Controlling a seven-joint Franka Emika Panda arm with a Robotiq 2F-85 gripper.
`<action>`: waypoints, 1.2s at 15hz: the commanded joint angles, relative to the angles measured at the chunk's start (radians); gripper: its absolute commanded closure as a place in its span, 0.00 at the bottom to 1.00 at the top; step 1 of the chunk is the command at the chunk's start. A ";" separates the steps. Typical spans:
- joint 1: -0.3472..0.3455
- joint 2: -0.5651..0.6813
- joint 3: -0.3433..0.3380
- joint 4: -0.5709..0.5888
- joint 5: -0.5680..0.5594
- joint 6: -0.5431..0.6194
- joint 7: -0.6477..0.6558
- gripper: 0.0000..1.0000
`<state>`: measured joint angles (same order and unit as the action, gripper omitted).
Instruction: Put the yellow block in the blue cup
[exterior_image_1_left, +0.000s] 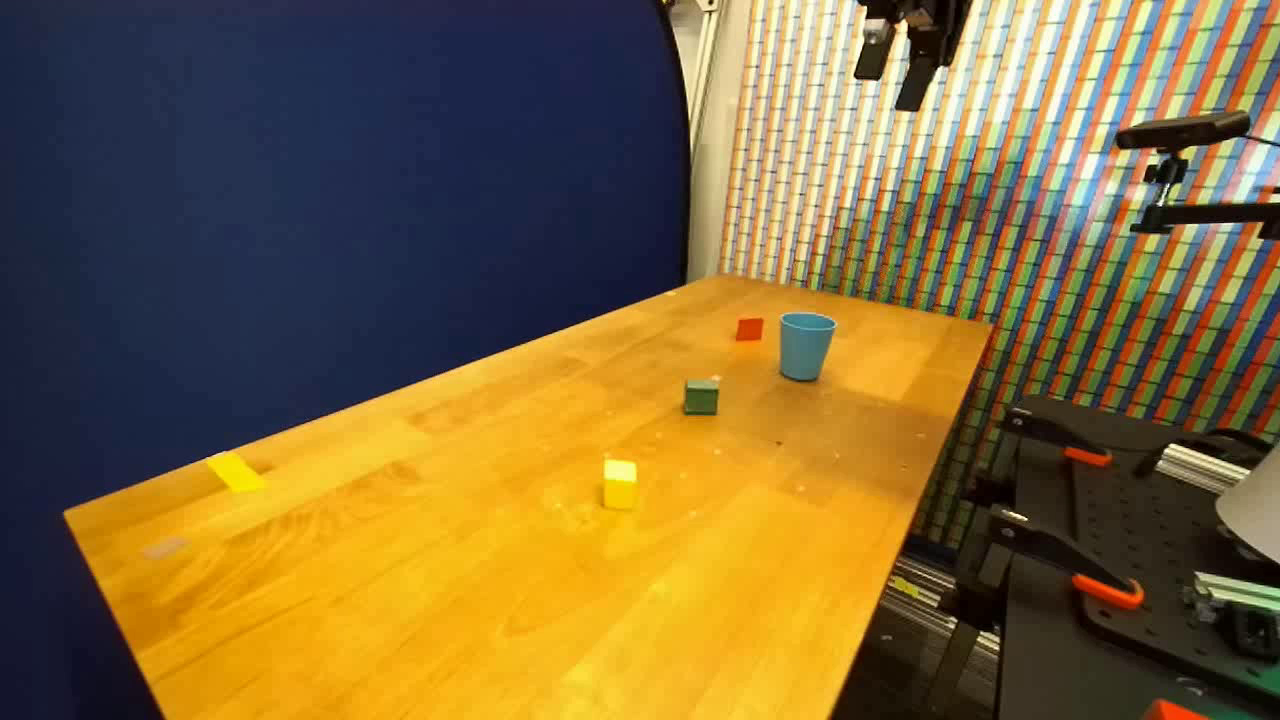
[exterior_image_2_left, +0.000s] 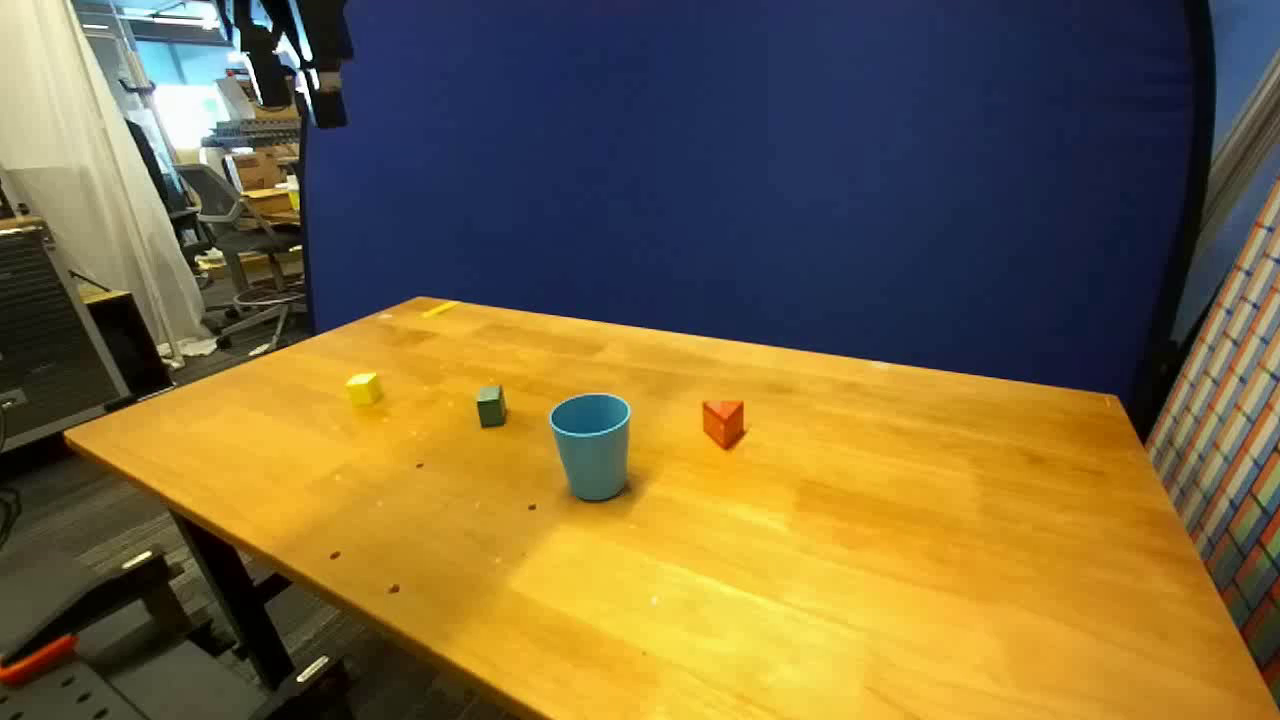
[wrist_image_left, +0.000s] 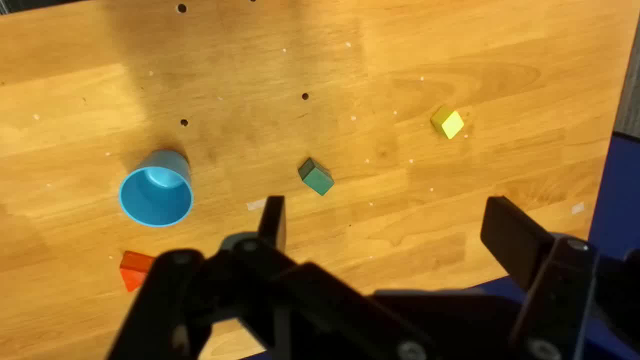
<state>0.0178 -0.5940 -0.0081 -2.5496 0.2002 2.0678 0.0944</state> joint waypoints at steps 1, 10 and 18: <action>-0.005 0.000 0.004 0.006 0.002 -0.003 -0.002 0.00; 0.095 0.398 0.115 0.043 0.027 0.237 -0.009 0.00; 0.164 0.843 0.182 0.269 -0.069 0.368 0.017 0.00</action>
<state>0.1702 0.1112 0.1725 -2.4037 0.1743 2.4270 0.0964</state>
